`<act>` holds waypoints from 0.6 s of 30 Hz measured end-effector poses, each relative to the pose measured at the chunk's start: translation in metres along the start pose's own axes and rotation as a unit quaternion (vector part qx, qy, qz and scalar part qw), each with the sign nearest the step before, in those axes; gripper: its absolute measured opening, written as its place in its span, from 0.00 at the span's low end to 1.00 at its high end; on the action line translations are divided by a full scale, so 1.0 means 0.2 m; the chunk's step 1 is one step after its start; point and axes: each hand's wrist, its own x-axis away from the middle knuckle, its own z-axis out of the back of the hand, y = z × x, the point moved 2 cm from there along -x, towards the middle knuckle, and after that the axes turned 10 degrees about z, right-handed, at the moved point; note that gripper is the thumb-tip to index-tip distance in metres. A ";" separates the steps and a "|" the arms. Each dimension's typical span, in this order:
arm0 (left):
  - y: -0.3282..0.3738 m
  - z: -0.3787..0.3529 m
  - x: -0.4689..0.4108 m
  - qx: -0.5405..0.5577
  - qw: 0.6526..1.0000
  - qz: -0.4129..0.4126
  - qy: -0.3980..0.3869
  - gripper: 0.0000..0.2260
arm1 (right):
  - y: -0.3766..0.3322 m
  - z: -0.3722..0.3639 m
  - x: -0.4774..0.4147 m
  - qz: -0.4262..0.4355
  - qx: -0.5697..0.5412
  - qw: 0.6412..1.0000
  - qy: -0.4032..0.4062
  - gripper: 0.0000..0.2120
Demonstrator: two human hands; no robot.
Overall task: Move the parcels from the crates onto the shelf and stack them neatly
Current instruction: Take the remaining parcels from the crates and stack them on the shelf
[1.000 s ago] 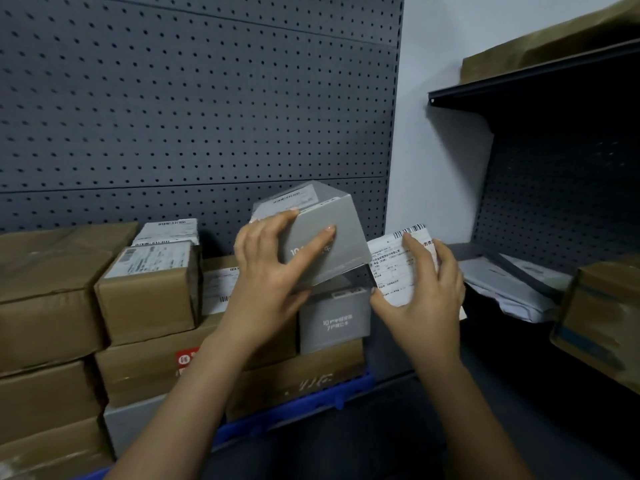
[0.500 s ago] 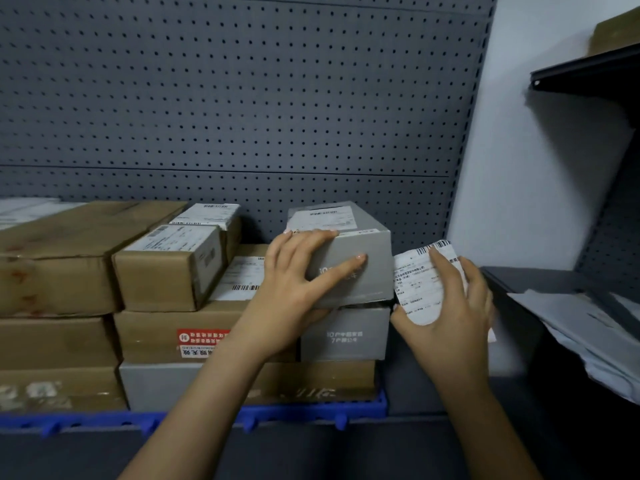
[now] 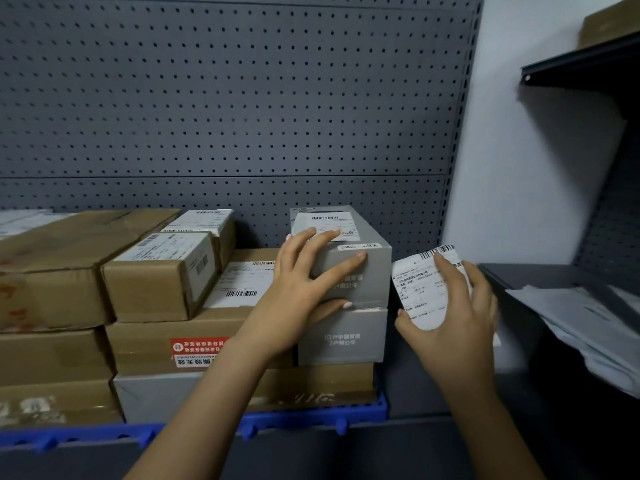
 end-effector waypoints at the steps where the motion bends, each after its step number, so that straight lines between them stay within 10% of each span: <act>1: 0.00 0.00 -0.01 0.010 1.000 0.009 -0.007 0.28 | 0.00 0.00 0.00 0.000 0.002 1.000 0.002 0.42; 18: -0.11 -0.10 -0.13 0.027 0.995 0.080 -0.046 0.32 | -0.01 -0.04 -0.02 0.007 0.008 1.000 0.010 0.42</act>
